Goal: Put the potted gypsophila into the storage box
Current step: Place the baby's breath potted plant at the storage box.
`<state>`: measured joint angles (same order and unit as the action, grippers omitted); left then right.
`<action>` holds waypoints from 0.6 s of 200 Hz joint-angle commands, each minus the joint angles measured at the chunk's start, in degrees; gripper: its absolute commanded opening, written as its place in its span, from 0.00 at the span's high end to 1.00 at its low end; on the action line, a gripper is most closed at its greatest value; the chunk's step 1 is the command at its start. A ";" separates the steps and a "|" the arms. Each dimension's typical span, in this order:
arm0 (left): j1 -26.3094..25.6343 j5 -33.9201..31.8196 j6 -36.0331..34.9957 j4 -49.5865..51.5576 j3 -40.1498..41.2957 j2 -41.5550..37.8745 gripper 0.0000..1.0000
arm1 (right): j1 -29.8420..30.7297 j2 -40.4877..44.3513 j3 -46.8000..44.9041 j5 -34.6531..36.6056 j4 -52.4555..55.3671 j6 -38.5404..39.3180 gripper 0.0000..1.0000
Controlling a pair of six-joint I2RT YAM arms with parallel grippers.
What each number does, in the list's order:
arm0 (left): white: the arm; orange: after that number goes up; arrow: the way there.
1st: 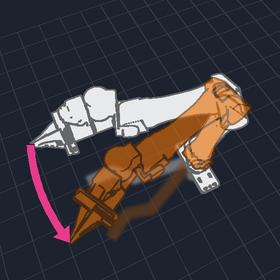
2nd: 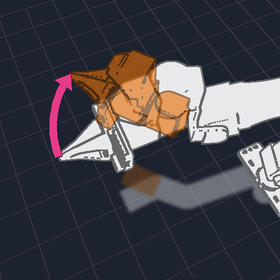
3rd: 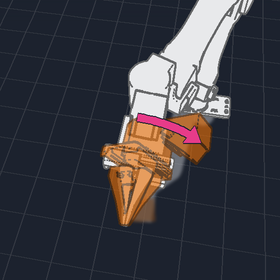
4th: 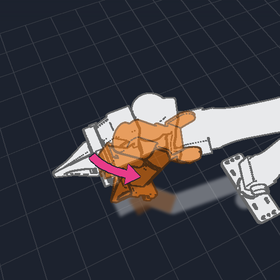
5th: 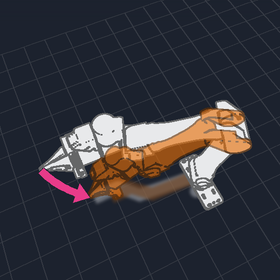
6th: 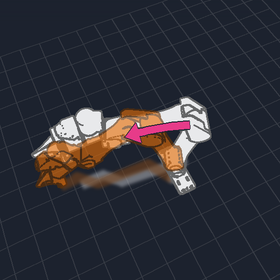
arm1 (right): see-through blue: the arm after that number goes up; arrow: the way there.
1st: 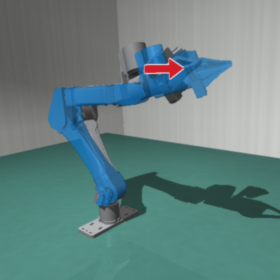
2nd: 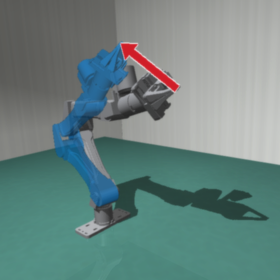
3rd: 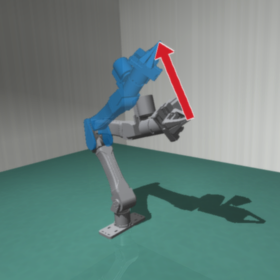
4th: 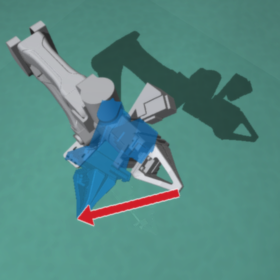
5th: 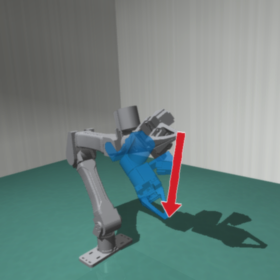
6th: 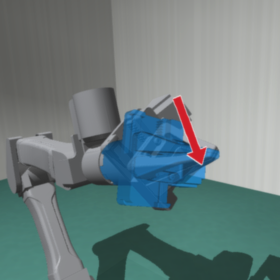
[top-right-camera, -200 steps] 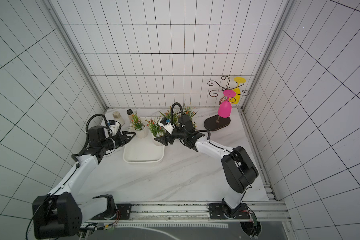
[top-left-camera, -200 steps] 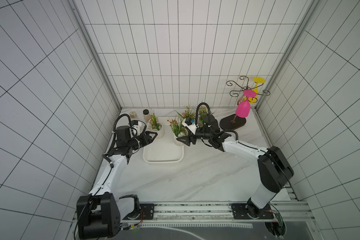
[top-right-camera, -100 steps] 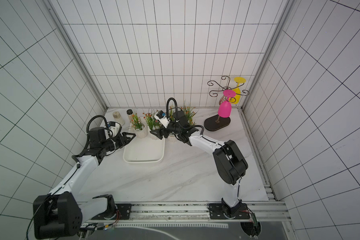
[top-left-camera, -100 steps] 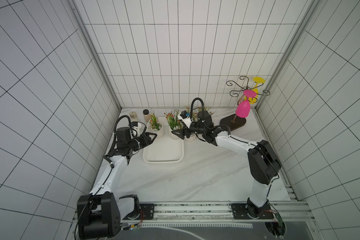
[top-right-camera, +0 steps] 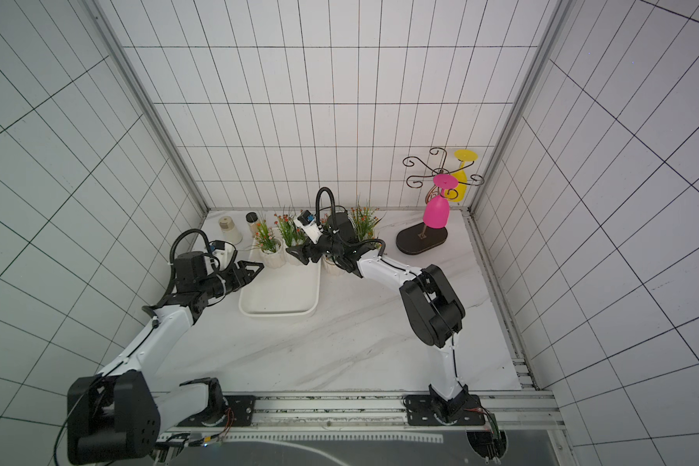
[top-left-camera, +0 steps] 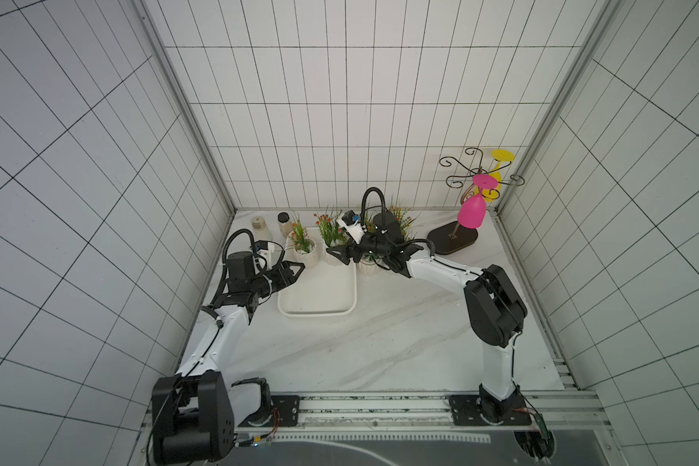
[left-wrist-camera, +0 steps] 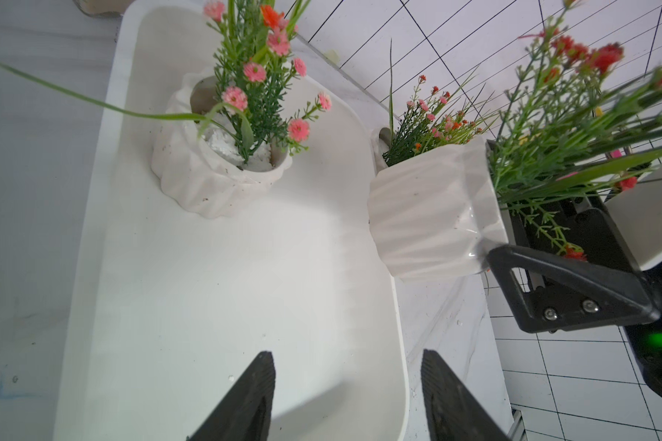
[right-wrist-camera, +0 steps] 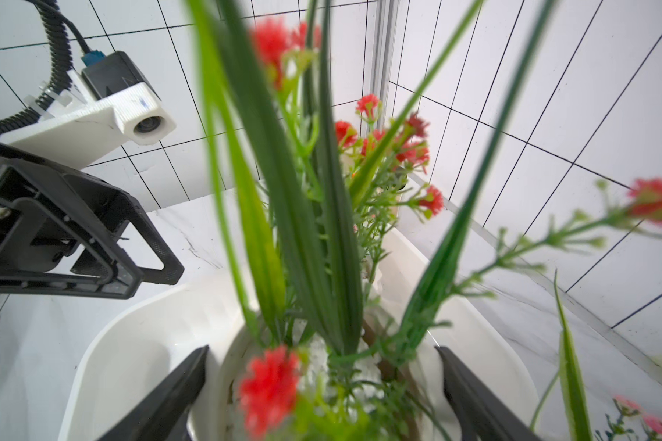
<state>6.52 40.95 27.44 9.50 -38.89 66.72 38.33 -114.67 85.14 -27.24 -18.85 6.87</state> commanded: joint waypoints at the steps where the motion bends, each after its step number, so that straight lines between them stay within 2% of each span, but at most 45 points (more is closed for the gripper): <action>1: 0.60 -0.28 -0.66 -2.73 0.79 -0.46 0.39 | 0.75 -1.27 8.98 2.66 -3.63 -0.50 0.24; 120: 2.17 0.56 0.19 -3.58 1.67 0.12 0.39 | 1.22 -11.52 19.47 10.82 -2.33 0.77 0.24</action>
<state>8.10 41.01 27.51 7.40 -38.06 66.72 38.79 -125.05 95.94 -18.65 -17.43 7.16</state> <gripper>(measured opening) 0.606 0.841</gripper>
